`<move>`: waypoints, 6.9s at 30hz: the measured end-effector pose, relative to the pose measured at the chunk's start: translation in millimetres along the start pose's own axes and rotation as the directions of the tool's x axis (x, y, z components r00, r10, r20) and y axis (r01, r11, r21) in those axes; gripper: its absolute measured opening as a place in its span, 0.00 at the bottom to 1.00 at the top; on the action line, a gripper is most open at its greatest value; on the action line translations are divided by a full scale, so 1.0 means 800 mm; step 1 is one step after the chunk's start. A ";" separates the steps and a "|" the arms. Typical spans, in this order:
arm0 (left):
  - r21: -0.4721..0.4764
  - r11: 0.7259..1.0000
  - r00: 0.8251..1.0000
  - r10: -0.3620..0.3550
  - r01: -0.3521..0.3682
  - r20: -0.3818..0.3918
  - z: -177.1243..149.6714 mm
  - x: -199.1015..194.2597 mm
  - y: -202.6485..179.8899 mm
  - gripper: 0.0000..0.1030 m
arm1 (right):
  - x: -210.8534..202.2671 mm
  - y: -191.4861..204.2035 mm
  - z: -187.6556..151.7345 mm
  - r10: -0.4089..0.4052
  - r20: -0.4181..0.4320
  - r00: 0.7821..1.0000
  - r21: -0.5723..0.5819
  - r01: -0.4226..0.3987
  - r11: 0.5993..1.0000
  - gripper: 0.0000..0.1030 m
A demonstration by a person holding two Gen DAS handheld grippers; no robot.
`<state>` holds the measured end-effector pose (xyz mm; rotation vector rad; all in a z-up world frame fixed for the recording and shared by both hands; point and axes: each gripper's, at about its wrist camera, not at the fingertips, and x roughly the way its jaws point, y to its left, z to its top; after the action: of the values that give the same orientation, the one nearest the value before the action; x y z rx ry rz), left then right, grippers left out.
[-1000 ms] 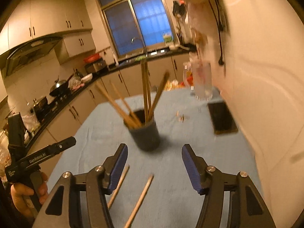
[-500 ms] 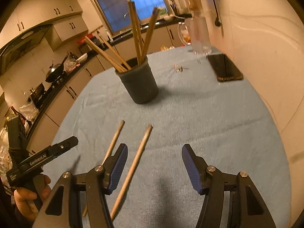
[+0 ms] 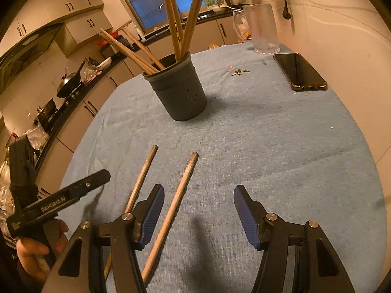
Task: Organize utensils
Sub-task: 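Move both open tools back toward the last two chopsticks on the towel, then grasp a wooden chopstick with the left tool while the right tool grasps the other, then lift both held chopsticks and carry them over the black cup, then lower both held chopsticks into the black cup, then open both tools and withdraw them from the black cup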
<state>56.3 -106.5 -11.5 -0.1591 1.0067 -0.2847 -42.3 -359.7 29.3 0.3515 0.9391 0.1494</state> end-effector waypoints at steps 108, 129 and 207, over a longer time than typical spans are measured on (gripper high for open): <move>0.202 0.963 0.958 -0.214 0.175 0.190 0.127 -0.154 -0.083 0.06 | -0.138 0.095 0.115 0.088 0.247 0.965 -0.249 -0.025 0.968 0.08; 0.226 0.964 0.919 -0.213 0.141 0.332 0.192 -0.204 -0.107 0.06 | -0.195 0.141 0.199 0.070 0.402 0.913 -0.293 0.056 0.955 0.08; 0.178 0.983 0.931 -0.110 0.049 0.349 0.188 -0.106 -0.099 0.46 | -0.127 0.090 0.199 -0.032 0.523 0.852 -0.181 0.147 0.972 0.47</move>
<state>129.1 -155.6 156.9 -0.0947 0.6111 -0.3973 29.5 -357.5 218.2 0.1306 0.3946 0.0622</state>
